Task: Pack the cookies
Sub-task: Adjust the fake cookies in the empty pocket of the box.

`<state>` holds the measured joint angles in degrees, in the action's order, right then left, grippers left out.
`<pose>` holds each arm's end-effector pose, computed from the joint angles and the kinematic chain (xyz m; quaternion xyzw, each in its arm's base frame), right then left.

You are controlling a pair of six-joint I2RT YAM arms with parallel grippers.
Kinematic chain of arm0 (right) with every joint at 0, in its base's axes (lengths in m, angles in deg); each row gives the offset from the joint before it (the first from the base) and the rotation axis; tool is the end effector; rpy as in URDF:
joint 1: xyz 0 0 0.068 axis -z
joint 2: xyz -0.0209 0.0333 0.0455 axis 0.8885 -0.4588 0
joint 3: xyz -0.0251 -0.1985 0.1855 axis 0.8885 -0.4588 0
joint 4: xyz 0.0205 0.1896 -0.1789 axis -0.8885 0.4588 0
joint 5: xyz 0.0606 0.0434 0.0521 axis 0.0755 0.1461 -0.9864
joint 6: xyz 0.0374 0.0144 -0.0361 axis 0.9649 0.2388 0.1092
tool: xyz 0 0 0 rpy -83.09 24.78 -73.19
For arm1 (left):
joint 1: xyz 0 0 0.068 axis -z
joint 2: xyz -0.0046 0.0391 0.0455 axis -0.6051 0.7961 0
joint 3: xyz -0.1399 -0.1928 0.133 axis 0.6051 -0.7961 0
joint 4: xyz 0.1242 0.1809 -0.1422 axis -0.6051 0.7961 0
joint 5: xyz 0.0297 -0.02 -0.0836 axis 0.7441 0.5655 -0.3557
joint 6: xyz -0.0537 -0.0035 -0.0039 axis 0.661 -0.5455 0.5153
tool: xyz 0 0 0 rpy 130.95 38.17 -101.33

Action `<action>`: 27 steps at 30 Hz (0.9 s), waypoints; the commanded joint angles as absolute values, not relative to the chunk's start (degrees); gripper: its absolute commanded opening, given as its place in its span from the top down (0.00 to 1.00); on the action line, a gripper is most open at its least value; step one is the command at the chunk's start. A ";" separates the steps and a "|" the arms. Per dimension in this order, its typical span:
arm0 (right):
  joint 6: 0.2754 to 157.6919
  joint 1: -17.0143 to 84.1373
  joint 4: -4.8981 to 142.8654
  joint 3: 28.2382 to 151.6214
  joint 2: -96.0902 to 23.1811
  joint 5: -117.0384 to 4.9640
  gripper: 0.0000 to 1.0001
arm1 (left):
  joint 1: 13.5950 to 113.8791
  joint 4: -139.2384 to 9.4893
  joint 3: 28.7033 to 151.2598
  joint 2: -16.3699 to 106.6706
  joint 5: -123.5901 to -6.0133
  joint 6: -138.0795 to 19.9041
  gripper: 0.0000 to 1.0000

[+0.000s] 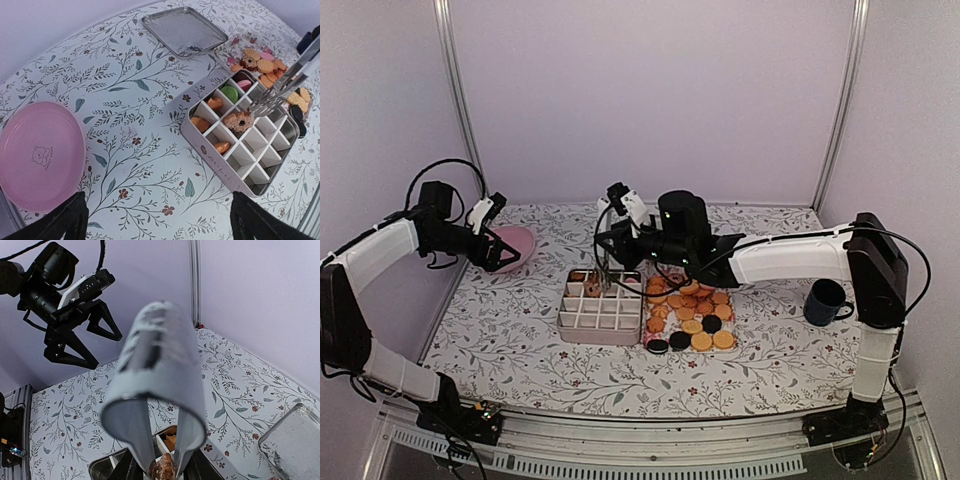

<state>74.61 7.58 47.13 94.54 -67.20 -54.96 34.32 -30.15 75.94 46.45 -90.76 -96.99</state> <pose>0.2633 0.3845 0.2617 -0.3729 0.6708 0.3464 0.5394 0.2761 -0.0059 0.2686 0.2786 0.8629 -0.1884 0.3772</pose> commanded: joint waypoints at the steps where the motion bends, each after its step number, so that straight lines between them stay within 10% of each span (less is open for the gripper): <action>1: 75.86 7.28 44.70 96.24 -66.70 -55.67 0.73 | 33.99 -31.22 74.94 44.76 -91.17 -97.30 0.01; 13: 75.24 7.45 45.10 97.16 -70.07 -51.90 0.61 | 33.98 -31.22 75.01 44.43 -90.99 -97.52 0.01; 27: 75.77 7.43 45.09 99.46 -70.21 -54.26 0.77 | 33.98 -31.22 75.12 44.69 -90.99 -97.57 0.01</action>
